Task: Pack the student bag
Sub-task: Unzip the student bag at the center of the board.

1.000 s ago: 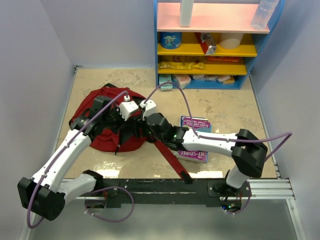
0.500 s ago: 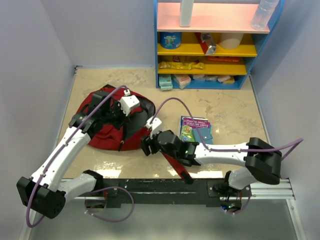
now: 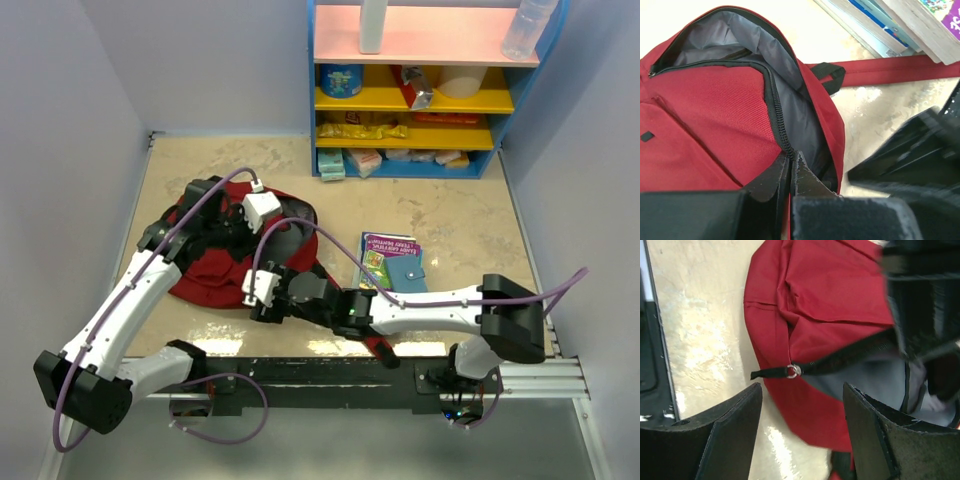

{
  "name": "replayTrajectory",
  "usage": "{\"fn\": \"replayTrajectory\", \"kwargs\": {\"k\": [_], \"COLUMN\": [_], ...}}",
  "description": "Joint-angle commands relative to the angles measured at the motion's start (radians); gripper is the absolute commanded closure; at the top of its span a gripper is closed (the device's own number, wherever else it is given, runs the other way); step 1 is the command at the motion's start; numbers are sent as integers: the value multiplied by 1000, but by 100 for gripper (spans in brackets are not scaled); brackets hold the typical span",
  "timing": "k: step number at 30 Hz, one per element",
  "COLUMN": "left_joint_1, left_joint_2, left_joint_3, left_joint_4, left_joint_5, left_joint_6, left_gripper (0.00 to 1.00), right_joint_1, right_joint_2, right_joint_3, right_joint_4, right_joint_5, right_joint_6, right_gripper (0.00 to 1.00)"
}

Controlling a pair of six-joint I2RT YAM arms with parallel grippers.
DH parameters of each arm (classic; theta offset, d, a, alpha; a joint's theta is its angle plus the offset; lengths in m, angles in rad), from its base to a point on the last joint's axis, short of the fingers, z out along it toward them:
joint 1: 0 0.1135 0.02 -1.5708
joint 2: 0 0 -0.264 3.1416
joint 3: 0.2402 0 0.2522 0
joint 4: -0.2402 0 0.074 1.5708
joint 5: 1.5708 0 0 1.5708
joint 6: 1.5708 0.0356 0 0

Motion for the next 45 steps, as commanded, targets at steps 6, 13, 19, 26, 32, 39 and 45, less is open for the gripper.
{"fn": "replayTrajectory", "kwargs": {"k": [6, 13, 19, 26, 32, 39, 45], "left_joint_1": [-7, -7, -6, -4, 42, 213, 227], "left_joint_2": [-24, -27, -36, -42, -42, -26, -1], "left_joint_3": [79, 79, 85, 98, 148, 232, 268], "left_joint_4": [-33, -42, -40, -23, -16, -78, -168], "left_joint_5": [69, 41, 23, -54, -98, -43, 26], "left_joint_6": [44, 58, 58, 71, 78, 173, 245], "left_gripper": [100, 100, 100, 100, 100, 100, 100], "right_joint_1": [-3, -8, -8, -8, -6, -6, -9], "right_joint_2": [134, 121, 114, 113, 107, 113, 93], "right_joint_3": [125, 90, 71, 30, -24, -81, -84], "right_joint_4": [-162, -169, -164, -153, -135, -92, -98], "right_joint_5": [-147, -127, -104, -109, -98, -101, -80], "right_joint_6": [-129, -83, -47, 55, 201, 353, 433], "right_gripper": [37, 76, 100, 100, 100, 100, 100]}}
